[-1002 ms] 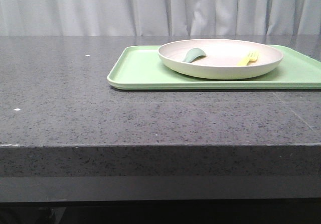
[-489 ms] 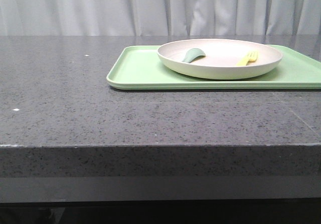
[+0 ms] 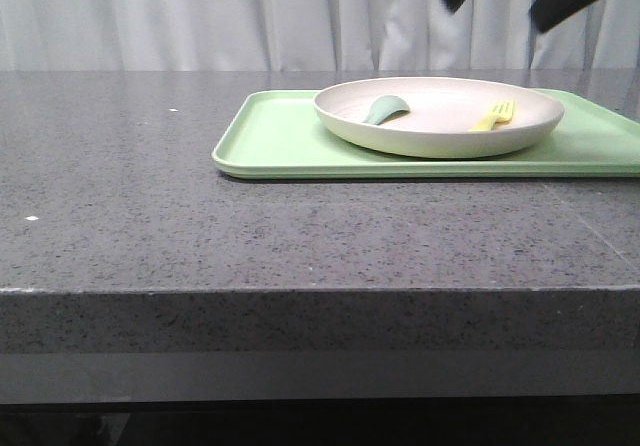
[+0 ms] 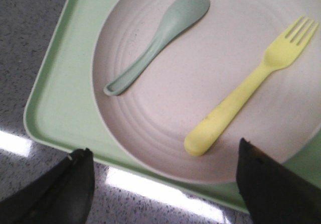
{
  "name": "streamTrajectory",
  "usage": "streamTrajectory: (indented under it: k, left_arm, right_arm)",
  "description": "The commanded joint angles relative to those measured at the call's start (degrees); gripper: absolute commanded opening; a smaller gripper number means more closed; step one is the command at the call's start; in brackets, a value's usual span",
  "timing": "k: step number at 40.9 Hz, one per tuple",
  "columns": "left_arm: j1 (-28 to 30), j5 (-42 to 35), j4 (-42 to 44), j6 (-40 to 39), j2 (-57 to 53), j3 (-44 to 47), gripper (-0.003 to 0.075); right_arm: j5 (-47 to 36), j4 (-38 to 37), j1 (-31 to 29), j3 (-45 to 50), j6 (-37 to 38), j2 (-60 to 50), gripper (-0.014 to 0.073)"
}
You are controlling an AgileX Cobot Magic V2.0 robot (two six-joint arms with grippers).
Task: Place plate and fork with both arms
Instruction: 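Lower the right gripper onto the yellow fork on the plate and grasp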
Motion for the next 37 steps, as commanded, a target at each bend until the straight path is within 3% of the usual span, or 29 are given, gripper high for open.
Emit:
streamTrajectory:
  k: [1, 9, 37]
  left_arm:
    - [0.14, -4.73, 0.06, -0.56, 0.26, -1.50, -0.0018]
    - [0.14, -4.73, 0.06, -0.56, 0.26, -1.50, -0.0018]
    - [0.14, -4.73, 0.06, -0.56, 0.26, -1.50, -0.0018]
  right_arm:
    - [1.42, -1.45, 0.04, -6.54, 2.95, 3.57, 0.0603]
    - [3.19, -7.26, -0.37, -10.46, 7.62, 9.89, 0.0603]
    - [-1.05, -6.82, -1.29, -10.54, 8.97, 16.35, 0.0603]
